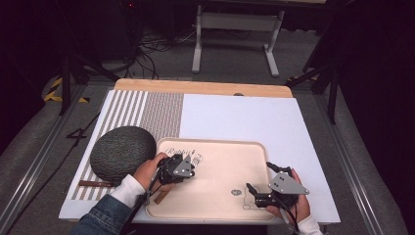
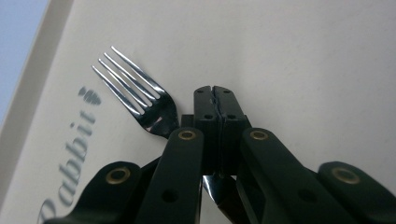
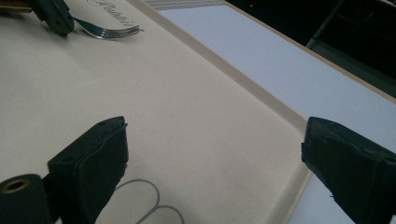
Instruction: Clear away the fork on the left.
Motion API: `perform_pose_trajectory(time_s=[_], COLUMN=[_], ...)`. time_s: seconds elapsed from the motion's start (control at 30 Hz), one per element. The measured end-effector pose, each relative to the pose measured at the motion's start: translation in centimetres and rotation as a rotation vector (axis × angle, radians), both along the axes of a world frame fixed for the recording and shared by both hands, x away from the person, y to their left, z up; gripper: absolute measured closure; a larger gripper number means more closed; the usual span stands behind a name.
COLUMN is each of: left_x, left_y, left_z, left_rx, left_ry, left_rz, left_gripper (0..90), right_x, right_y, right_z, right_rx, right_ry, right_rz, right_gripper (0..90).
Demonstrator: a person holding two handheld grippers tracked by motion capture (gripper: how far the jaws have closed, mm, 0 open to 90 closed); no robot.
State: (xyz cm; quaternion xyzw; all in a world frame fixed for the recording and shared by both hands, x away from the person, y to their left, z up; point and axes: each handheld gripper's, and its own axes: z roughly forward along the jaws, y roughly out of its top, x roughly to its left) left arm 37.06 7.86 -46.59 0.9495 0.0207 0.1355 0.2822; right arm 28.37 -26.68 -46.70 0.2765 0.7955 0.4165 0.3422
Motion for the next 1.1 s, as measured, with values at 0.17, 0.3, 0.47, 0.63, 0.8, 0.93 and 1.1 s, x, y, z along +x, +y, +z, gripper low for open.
perform_pose_trajectory(time_s=[0.17,0.3,0.47,0.63,0.8,0.93,1.1], left_x=[0.6,0.9,0.8,0.6,0.4,0.3,0.2], left_y=[1.4,2.4,3.5,4.4,5.1,5.6,6.0], left_z=[0.3,0.3,0.2,0.2,0.0,0.0,-0.1], left_rx=[0.021,0.021,0.018,0.015,0.008,-0.002,-0.021], left_ry=[-0.001,0.007,0.012,0.014,0.017,0.015,0.024], left_rz=[0.055,0.086,0.102,0.119,0.123,0.131,0.139], left_gripper=[89.5,89.4,89.4,89.5,89.5,89.4,89.4], right_x=[0.0,0.1,0.1,0.0,0.0,0.0,0.0], right_y=[-0.1,-0.1,0.0,0.0,0.0,-0.1,0.0], right_z=[0.0,-0.1,-0.1,-0.1,-0.1,-0.1,-0.1], right_rx=[0.0,-0.002,-0.006,-0.008,-0.009,-0.006,-0.009], right_ry=[0.002,0.004,0.004,0.004,0.002,0.002,0.001], right_rz=[-0.002,-0.002,-0.002,-0.002,-0.002,-0.005,-0.004], right_gripper=[8.2,8.2,8.2,8.1,8.2,8.2,8.2])
